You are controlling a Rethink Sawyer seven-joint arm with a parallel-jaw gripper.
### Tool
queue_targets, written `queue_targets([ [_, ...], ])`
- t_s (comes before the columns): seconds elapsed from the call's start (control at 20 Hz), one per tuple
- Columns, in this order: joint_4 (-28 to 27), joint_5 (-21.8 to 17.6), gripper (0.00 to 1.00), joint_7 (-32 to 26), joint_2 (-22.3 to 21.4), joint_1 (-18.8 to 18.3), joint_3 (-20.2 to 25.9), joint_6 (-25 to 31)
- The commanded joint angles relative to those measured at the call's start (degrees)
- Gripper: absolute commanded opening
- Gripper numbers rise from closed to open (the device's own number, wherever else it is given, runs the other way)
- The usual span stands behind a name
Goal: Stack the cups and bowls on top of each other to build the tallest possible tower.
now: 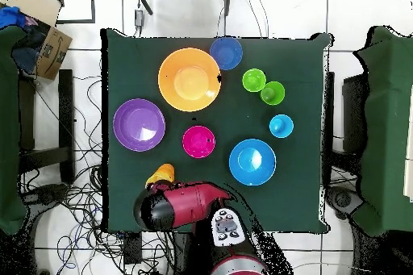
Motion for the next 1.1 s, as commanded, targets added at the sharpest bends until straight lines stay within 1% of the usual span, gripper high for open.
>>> queue_targets([
  [0.05,-5.0,-1.6,0.00,1.5,2.5,-0.6,1.1,5.4],
  [0.3,-4.4,-1.0,0.00,2.4,2.3,-2.4,3.7,2.2],
  [0.45,-4.7,-0.7,0.00,2.8,2.3,-2.7,4.4,1.3],
  [0.6,-4.3,-0.5,0.00,2.9,2.3,-3.8,6.1,0.0],
  [0.85,-4.5,-0.4,0.00,3.2,2.2,-3.5,6.2,0.1],
  [1.1,-3.9,-0.4,0.00,3.7,2.7,-4.2,7.4,-1.7],
])
